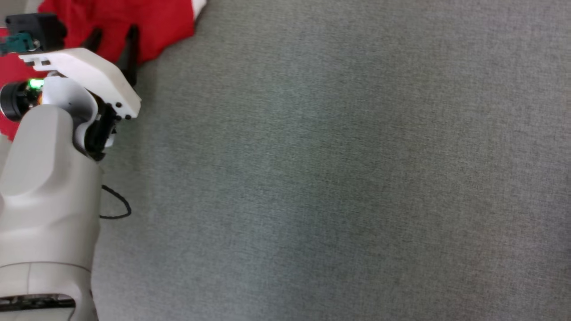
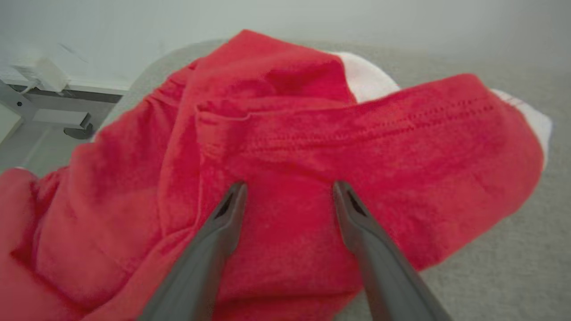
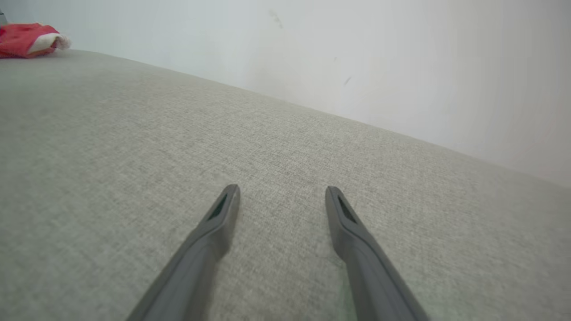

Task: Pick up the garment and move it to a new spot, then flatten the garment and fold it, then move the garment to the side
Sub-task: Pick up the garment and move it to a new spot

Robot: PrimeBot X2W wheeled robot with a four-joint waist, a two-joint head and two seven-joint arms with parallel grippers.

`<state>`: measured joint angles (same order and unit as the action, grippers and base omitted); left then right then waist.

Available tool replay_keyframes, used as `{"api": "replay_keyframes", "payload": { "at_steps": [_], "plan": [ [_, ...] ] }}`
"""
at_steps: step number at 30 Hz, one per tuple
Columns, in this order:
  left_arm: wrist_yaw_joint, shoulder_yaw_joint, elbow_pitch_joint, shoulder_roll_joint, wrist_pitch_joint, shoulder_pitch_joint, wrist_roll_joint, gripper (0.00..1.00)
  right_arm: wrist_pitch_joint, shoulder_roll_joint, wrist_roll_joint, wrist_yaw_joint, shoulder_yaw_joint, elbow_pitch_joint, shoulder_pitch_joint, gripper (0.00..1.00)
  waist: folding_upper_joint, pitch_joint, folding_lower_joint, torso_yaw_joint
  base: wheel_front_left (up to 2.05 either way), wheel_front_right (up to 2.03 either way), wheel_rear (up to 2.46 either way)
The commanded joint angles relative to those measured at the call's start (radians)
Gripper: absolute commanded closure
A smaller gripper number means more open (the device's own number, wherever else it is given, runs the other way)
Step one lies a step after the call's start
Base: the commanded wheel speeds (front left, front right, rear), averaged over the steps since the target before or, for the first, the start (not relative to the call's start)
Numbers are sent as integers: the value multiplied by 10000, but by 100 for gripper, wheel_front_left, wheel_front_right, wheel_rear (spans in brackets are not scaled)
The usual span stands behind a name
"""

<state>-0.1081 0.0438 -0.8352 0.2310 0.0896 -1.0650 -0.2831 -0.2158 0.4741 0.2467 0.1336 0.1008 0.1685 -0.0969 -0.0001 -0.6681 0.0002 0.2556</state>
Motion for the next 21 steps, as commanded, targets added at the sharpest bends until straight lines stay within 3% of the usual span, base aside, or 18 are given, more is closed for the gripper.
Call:
{"api": "replay_keyframes", "payload": {
  "at_steps": [1,5,6,7,13,21],
  "plan": [
    [98,-57,-406,96,50,-266,-177,0,366,3,-5,-53,50,-927,515,0,1,-222,-2,-307,0,0,0],
    [81,165,-1544,6,427,-445,-103,0,363,-102,58,-53,136,-794,637,0,1,-146,-2,-522,0,0,0],
    [67,215,-1786,-28,536,-471,-119,54,337,-126,69,-53,153,-778,664,0,1,-104,-2,-550,0,0,0],
    [47,271,-1953,-62,590,-515,-114,100,318,-153,88,-53,166,-759,685,0,1,-55,-2,-570,0,0,0],
    [-146,488,-2227,-18,20,-757,-254,100,103,-397,104,-45,-30,-930,659,0,1,641,-2,-651,0,0,0],
    [-222,1181,-1414,130,-678,-1040,-513,100,-284,-999,149,-39,-748,-1765,246,0,1,2270,-2,-910,0,0,0]
  ]
}}
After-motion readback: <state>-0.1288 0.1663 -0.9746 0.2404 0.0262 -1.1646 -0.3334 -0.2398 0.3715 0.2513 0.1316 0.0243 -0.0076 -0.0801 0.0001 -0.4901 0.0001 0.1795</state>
